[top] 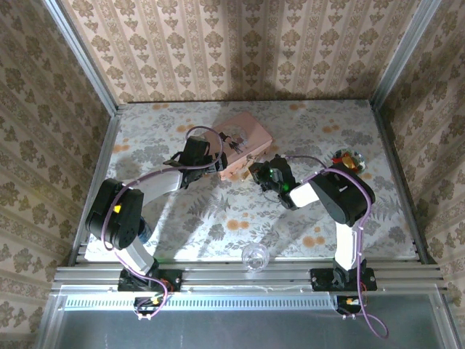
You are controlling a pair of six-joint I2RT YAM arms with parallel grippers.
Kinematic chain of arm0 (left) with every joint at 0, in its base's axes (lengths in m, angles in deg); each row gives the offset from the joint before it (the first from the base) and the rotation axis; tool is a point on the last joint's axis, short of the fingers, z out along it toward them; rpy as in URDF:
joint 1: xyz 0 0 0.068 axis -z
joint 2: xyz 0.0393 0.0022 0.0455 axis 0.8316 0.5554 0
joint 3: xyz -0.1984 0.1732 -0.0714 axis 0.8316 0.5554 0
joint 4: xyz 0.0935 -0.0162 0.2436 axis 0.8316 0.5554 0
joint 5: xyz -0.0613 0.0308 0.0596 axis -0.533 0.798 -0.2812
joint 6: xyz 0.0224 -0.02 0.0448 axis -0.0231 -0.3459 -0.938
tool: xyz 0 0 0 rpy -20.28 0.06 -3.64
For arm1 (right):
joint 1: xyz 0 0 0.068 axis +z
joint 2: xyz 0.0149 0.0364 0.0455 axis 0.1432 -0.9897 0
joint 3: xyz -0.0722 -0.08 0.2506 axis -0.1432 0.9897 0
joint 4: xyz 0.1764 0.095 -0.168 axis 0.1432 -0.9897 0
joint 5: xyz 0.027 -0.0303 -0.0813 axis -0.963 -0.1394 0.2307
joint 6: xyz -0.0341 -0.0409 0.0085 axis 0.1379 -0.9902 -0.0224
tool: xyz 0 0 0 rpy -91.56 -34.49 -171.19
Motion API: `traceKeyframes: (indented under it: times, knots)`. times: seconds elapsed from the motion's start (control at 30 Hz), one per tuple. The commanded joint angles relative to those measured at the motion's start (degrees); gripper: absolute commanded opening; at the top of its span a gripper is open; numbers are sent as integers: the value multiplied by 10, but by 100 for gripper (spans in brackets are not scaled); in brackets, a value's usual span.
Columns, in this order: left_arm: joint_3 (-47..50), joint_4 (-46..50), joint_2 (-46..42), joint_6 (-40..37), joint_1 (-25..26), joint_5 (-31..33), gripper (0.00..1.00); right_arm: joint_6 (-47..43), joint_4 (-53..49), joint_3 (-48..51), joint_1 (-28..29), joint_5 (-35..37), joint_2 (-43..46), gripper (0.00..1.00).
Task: Unlock a padlock with a key
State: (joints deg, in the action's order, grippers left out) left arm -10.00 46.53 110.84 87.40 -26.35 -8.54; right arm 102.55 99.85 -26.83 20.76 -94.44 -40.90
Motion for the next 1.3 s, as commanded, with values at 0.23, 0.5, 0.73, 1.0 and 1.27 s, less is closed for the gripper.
traceKeyframes:
  times: [0.23, 0.5, 0.73, 1.0, 1.27]
  knots:
    - [31, 105, 24, -16, -8, 19, 95, 36, 36, 3, -6, 88, -27, 0]
    - [32, 101, 25, -18, -8, 15, 95, 52, 60, 12, -3, 121, -32, 0]
    - [32, 99, 28, -20, -9, 8, 95, 62, 68, 2, 3, 147, -48, 0]
    - [37, 95, 28, -20, -9, 3, 95, 69, 74, -2, 5, 161, -64, 0]
    - [39, 94, 28, -21, -9, 2, 95, 68, 74, -7, 5, 175, -62, 0]
